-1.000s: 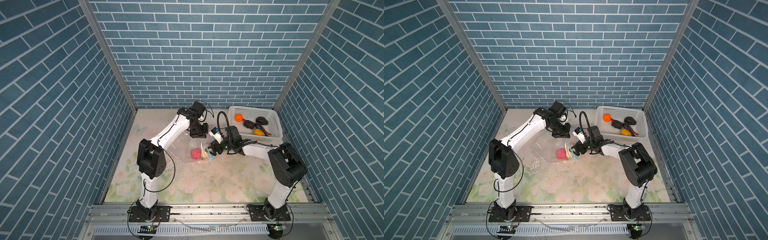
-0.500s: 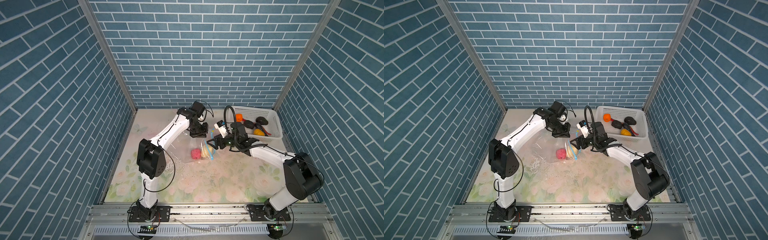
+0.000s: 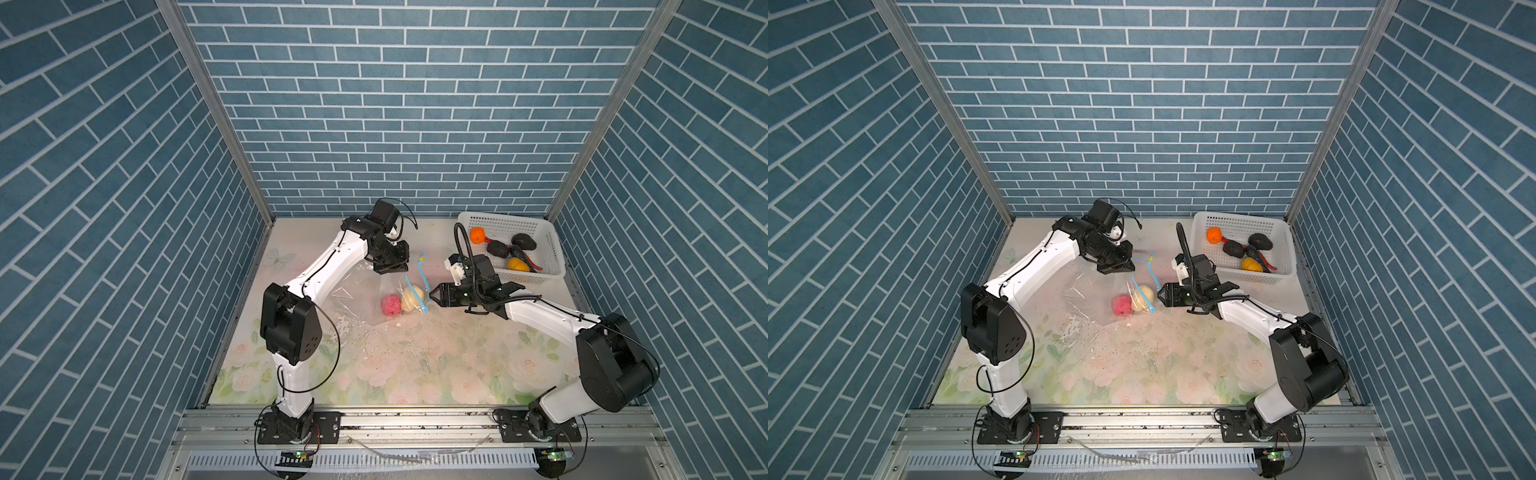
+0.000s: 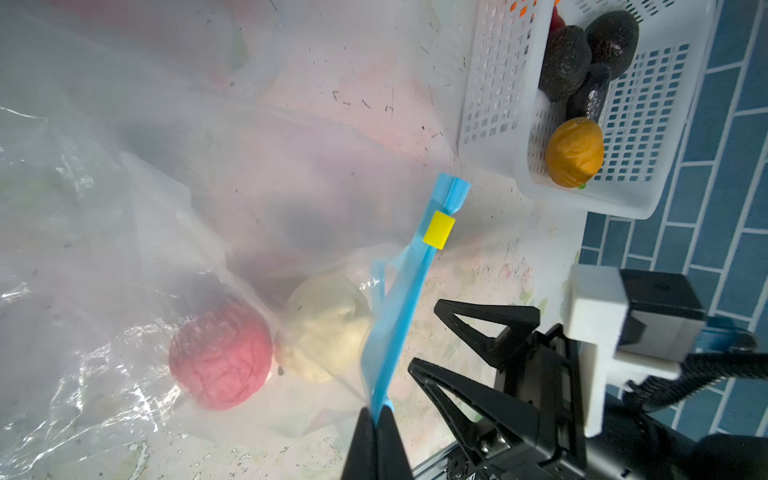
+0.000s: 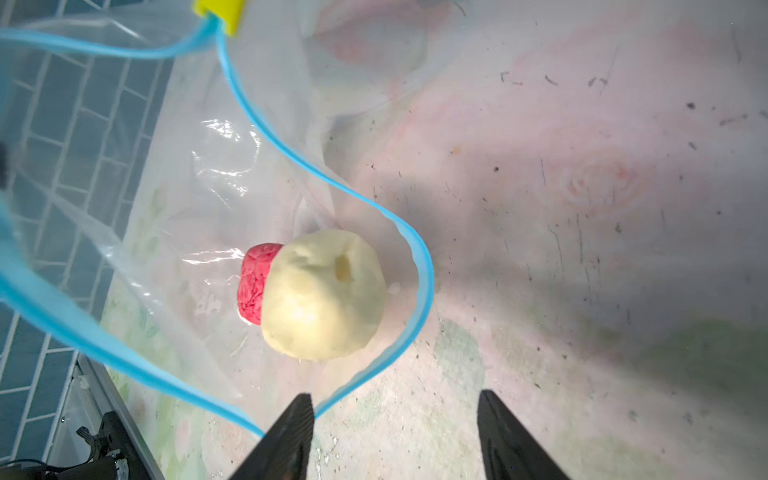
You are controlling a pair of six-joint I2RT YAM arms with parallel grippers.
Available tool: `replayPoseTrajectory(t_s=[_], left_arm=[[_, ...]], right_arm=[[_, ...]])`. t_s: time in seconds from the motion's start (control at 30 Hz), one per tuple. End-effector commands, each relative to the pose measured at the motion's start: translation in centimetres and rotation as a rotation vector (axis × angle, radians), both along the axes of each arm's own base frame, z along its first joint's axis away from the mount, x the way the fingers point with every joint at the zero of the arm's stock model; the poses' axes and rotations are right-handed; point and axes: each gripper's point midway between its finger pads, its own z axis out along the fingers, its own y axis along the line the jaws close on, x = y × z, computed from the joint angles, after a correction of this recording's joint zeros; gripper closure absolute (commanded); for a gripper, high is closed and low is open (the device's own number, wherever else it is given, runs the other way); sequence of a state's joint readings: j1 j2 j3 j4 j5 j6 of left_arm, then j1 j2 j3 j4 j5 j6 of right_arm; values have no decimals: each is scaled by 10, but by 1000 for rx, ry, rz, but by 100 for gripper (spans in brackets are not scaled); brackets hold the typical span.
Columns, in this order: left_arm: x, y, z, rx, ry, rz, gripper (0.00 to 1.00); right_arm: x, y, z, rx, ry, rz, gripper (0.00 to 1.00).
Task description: Place the food in the zip-top bag and seal the zipper
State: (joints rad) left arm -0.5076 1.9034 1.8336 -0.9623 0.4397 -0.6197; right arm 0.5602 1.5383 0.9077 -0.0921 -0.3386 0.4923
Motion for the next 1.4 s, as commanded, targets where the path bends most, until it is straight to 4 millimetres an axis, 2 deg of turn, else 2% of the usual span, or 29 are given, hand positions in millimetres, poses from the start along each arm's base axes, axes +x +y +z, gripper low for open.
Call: replayPoseTrajectory(t_s=[0.0, 0.23, 0.37, 0.7, 1.03, 1.37], left_arm=[[-3, -2, 9, -37, -9, 6, 100], [-6, 0, 15, -44, -19, 11, 100], [-6, 2, 17, -42, -27, 15, 100], [-8, 5, 21, -34, -36, 17, 100], [-8, 10, 27, -34, -49, 25, 100], [-9, 18, 35, -29, -71, 37, 100]], right_arm=[[5, 1, -13, 17, 76, -67, 36], [17, 20, -25, 68, 152, -70, 35], [26, 33, -20, 133, 156, -71, 39], [32, 49, -8, 227, 147, -40, 70], [32, 52, 17, 261, 106, -17, 85], [29, 61, 50, 266, 56, 28, 88]])
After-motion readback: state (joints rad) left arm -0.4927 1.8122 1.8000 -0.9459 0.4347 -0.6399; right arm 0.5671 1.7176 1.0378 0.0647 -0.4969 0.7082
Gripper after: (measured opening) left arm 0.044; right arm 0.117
